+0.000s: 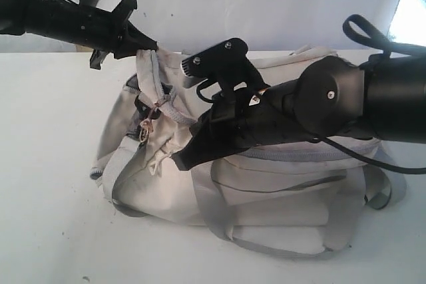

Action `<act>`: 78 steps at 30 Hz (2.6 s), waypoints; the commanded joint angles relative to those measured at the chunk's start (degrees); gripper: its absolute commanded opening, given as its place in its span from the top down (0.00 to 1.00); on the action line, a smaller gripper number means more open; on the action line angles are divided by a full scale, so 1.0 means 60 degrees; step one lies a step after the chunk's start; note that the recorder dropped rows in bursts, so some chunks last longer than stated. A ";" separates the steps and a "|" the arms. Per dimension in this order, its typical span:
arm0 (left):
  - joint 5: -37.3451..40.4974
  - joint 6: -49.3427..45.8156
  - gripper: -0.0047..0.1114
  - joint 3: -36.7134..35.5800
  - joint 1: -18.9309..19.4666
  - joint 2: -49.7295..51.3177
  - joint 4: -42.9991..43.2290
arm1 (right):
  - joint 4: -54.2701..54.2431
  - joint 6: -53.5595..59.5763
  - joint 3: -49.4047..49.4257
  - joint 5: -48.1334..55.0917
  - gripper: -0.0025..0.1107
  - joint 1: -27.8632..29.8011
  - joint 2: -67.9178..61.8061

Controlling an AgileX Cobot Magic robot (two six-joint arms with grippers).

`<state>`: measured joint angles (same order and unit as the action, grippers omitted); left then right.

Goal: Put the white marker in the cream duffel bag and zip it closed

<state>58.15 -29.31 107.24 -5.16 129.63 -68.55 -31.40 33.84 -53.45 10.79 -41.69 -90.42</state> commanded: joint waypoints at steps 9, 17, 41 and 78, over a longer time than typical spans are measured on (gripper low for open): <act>0.1035 -0.2223 0.41 0.0117 0.0258 -0.0183 0.0435 | -0.0021 -0.0107 0.0112 -0.0806 0.98 0.0006 0.0000; 0.1969 -0.2139 0.41 -0.0182 0.0258 -0.1804 0.2854 | -0.0108 -0.1356 -0.0201 -0.1139 0.98 0.0006 -0.0018; 0.1969 -0.3679 0.41 -0.3686 -0.0598 -0.3764 0.2962 | 0.0348 -0.1577 -0.0872 0.0315 0.98 0.0006 0.0052; 0.1969 -0.8326 0.48 -0.5418 -0.0598 -0.3379 -0.0045 | 0.0644 -0.1577 -0.0872 0.0540 0.98 0.0006 0.0052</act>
<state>69.85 -78.56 75.32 -8.60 107.60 -66.27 -28.07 24.11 -58.19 13.59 -41.69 -90.50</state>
